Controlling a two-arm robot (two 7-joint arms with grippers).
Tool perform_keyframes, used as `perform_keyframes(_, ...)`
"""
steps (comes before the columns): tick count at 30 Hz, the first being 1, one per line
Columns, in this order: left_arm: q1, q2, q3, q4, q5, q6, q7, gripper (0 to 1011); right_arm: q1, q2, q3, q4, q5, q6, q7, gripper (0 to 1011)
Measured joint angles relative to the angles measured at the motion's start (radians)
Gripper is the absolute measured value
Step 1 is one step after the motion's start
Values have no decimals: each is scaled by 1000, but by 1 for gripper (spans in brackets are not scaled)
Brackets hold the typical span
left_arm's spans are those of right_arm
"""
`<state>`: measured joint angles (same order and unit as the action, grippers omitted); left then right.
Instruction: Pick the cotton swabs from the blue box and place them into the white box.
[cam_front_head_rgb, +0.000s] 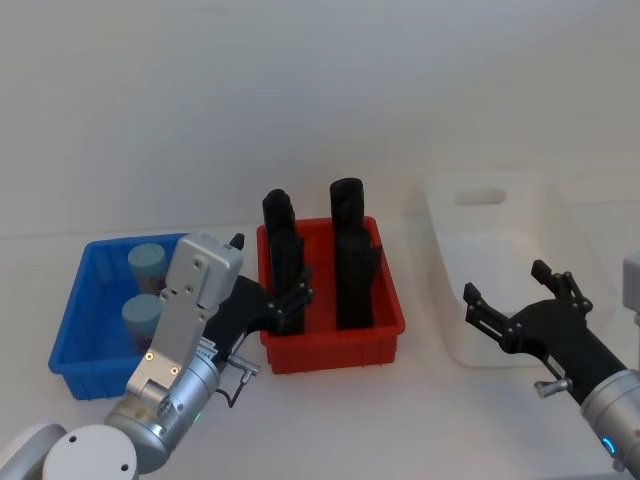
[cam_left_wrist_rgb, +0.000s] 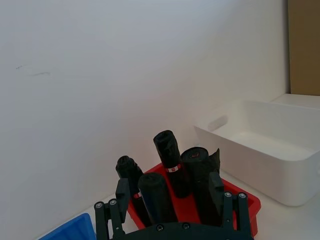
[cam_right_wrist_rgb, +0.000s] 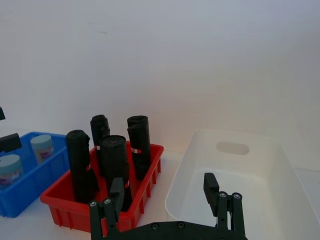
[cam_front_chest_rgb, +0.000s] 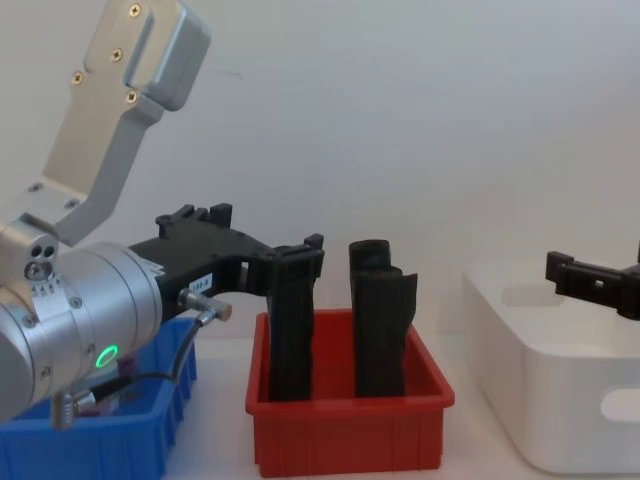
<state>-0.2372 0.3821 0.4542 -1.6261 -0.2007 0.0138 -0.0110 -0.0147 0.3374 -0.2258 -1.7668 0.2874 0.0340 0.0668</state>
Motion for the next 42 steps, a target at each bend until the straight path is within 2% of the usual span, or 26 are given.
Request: perform_keyframes(42, 0, 0, 0, 0, 0, 0, 0, 1004, 0, 0, 0, 0, 0, 0, 0, 1002)
